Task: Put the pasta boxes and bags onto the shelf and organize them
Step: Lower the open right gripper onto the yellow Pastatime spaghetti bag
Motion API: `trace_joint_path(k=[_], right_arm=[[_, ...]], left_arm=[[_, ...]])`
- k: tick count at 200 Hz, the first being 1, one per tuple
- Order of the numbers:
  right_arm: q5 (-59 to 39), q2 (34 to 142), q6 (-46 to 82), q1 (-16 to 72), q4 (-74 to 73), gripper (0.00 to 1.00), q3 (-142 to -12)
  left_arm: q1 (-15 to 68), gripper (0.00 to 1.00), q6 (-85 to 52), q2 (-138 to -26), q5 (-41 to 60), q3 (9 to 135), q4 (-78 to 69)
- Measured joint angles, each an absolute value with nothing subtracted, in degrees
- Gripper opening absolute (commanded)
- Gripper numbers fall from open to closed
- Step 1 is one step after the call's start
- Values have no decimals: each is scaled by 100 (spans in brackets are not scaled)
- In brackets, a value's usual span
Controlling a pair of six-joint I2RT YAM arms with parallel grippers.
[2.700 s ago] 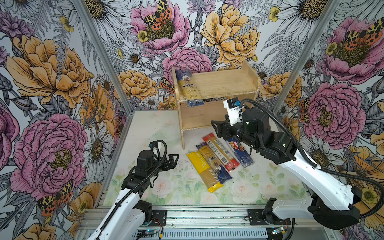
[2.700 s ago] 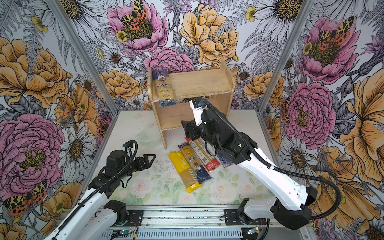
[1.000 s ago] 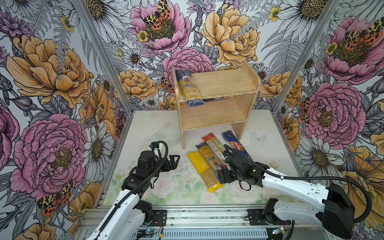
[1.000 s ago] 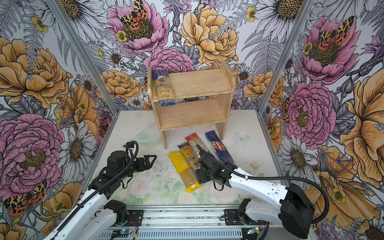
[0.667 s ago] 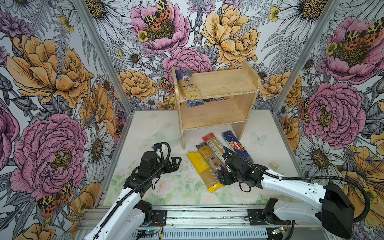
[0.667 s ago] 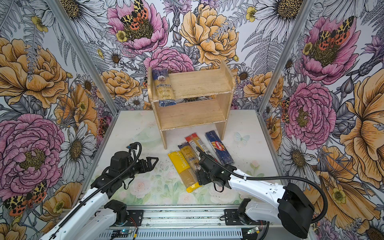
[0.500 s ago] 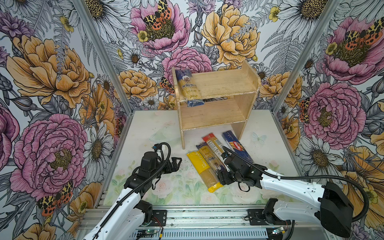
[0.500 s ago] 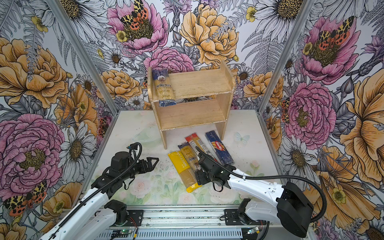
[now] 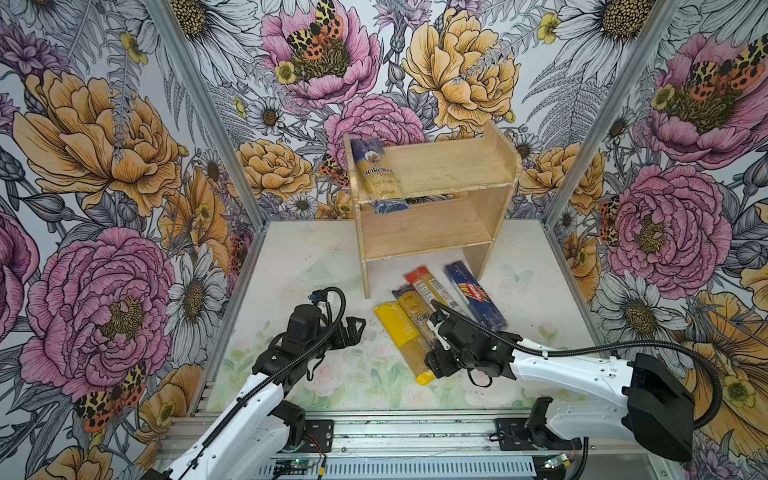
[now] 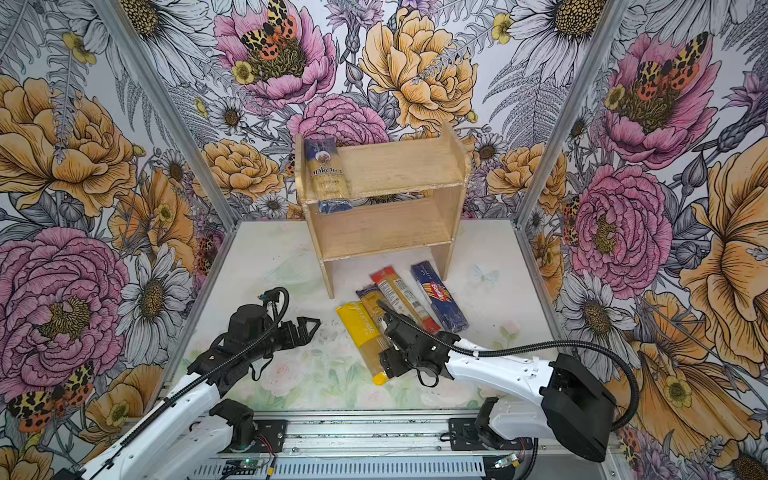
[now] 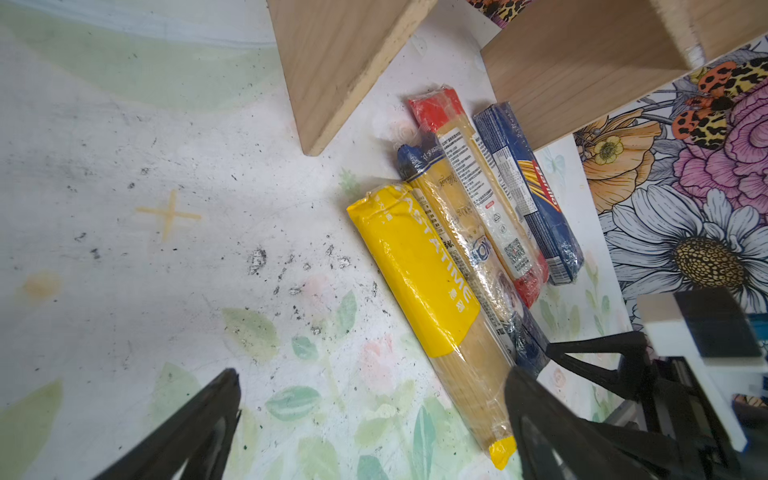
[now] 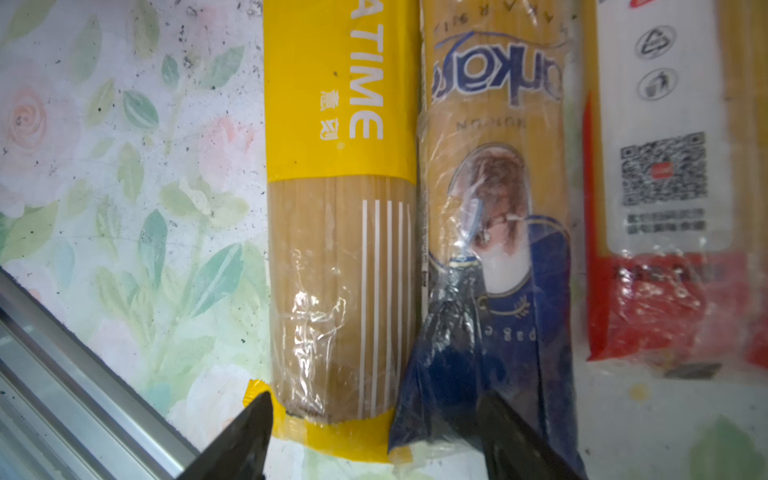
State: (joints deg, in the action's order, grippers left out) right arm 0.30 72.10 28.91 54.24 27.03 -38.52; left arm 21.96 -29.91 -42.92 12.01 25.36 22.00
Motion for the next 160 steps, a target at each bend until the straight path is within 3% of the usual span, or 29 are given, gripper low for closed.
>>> trace_joint_path(k=[160], right_arm=[[134,8567,2893,5811,2248,80,-4305]], left_arm=[[2202,99,-2991,-4390,1138,2438,2014]])
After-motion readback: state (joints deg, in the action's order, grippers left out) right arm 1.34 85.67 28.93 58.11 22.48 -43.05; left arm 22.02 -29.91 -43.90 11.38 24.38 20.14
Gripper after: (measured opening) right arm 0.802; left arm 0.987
